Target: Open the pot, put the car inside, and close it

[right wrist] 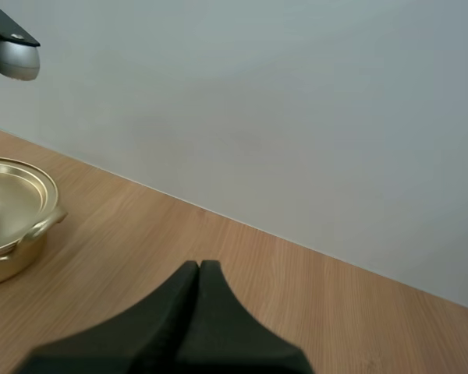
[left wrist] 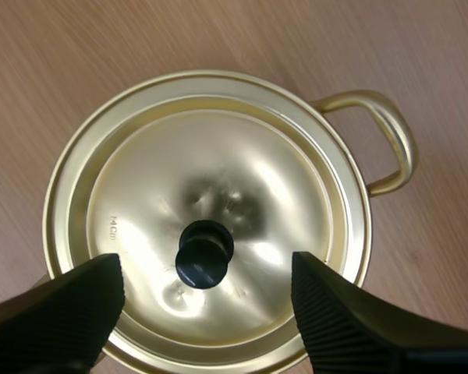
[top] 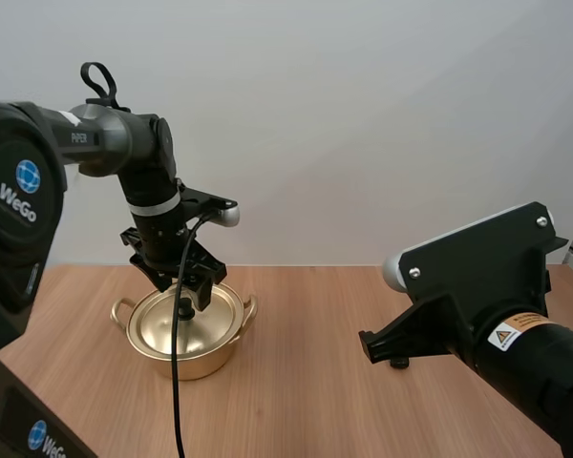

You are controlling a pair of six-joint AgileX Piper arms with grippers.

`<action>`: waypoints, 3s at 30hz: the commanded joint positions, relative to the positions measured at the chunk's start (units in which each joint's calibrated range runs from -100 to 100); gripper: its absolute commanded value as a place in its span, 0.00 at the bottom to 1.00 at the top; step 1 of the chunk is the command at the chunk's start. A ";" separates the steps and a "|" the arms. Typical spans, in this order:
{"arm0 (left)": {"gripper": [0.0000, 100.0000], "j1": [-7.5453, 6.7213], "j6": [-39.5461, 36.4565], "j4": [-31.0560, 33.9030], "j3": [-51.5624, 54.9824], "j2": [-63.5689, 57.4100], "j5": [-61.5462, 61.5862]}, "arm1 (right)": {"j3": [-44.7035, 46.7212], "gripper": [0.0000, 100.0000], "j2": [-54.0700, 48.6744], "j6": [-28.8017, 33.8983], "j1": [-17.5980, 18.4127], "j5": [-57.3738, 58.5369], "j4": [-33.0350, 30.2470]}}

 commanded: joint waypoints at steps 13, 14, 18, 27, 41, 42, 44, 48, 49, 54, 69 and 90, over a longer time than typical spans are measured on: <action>0.99 0.00 -0.07 -0.04 0.11 1.49 0.00 | -0.03 0.00 -0.06 -0.07 -0.03 0.08 -0.05; 0.99 0.00 -0.07 -0.04 0.11 1.49 0.00 | -0.03 0.00 -0.06 -0.07 -0.03 0.08 -0.05; 0.99 0.00 -0.07 -0.04 0.11 1.91 0.00 | -0.03 0.00 -0.06 -0.07 -0.03 0.08 -0.05; 0.99 0.00 -0.33 -0.04 0.11 3.42 0.00 | -0.03 0.00 -0.06 -0.07 -0.03 0.08 -0.05; 0.68 0.00 -0.33 -0.04 0.11 3.40 0.00 | -0.03 0.00 -0.06 -0.07 -0.03 0.08 -0.05; 0.68 0.00 -0.33 -0.04 0.11 3.40 0.00 | -0.03 0.00 -0.06 -0.07 -0.03 0.08 -0.05; 0.68 0.00 -0.33 -0.04 0.11 3.40 0.00 | -0.03 0.00 -0.06 -0.07 -0.03 0.08 -0.05; 0.68 0.00 -0.33 -0.04 0.11 3.51 0.00 | -0.03 0.00 -0.06 -0.07 -0.03 0.08 -0.05; 0.68 0.00 -0.33 -0.04 0.11 3.51 0.00 | -0.03 0.00 -0.06 -0.07 -0.03 0.08 -0.05; 0.68 0.00 -0.20 -0.04 0.37 3.55 0.00 | -0.03 0.00 -0.06 -0.07 -0.03 0.08 -0.05; 0.65 0.00 0.04 0.07 2.48 5.90 0.00 | -0.03 0.00 -0.06 -0.16 -0.03 0.21 -0.05; 0.00 0.00 0.99 0.19 -8.30 -3.83 0.00 | -0.03 0.00 0.09 -0.14 -0.03 0.21 -0.05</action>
